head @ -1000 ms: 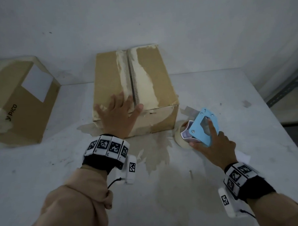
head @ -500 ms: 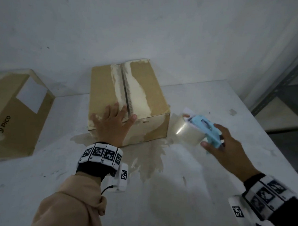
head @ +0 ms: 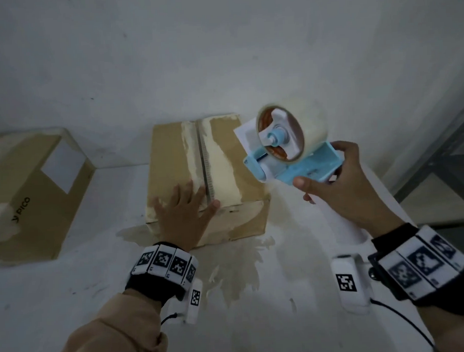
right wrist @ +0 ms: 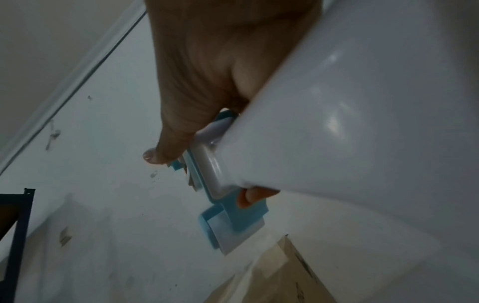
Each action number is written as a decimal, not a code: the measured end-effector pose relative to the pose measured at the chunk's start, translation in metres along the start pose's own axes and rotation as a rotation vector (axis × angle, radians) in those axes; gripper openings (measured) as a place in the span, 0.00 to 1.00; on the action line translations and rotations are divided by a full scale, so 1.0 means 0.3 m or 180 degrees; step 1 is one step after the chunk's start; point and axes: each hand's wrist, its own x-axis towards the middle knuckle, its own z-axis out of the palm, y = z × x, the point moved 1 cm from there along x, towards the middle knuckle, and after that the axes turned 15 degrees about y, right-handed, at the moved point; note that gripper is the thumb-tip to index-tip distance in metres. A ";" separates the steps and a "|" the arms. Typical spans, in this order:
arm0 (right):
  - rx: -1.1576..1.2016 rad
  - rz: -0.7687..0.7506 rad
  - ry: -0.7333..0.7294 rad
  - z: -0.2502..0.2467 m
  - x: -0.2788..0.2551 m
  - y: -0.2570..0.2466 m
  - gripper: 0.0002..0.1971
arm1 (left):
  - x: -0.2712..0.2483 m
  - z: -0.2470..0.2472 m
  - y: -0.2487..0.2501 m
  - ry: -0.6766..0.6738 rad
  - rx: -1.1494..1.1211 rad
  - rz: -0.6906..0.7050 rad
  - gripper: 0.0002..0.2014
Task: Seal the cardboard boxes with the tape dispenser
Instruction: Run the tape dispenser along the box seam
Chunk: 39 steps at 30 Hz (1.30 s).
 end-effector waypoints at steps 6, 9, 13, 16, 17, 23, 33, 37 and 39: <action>0.0678 -0.0205 0.0139 0.138 0.036 -0.034 0.29 | -0.048 -0.056 0.003 -0.0043 -0.0103 0.0096 0.45; 0.0868 -0.0223 0.0043 0.187 0.058 -0.042 0.34 | -0.080 -0.120 -0.001 0.0029 -0.0292 0.0367 0.29; 0.1136 -0.0348 -0.0281 0.234 0.081 -0.051 0.36 | -0.059 -0.179 -0.040 0.0180 -0.1288 0.0198 0.23; 0.1390 -0.0370 -0.0430 0.263 0.087 -0.049 0.39 | 0.003 -0.241 -0.079 0.0259 -0.2793 -0.0826 0.16; 0.1446 -0.0369 -0.0478 0.271 0.088 -0.047 0.39 | 0.024 -0.254 -0.077 0.0347 -0.3087 -0.1042 0.16; 0.1618 -0.0379 -0.0726 0.324 0.081 -0.061 0.35 | 0.057 -0.298 -0.024 -0.1115 -0.3675 -0.1844 0.18; 0.1427 -0.0642 -0.0955 0.292 0.071 -0.036 0.34 | 0.059 -0.304 -0.101 -0.1005 -0.4469 -0.1992 0.11; 0.0939 -0.0900 -0.1156 0.287 0.055 -0.052 0.48 | 0.034 -0.312 -0.129 -0.1051 -0.4181 -0.1811 0.14; 0.0794 -0.1011 -0.1219 0.283 0.043 -0.058 0.48 | 0.009 -0.310 -0.132 -0.0975 -0.4165 -0.1726 0.16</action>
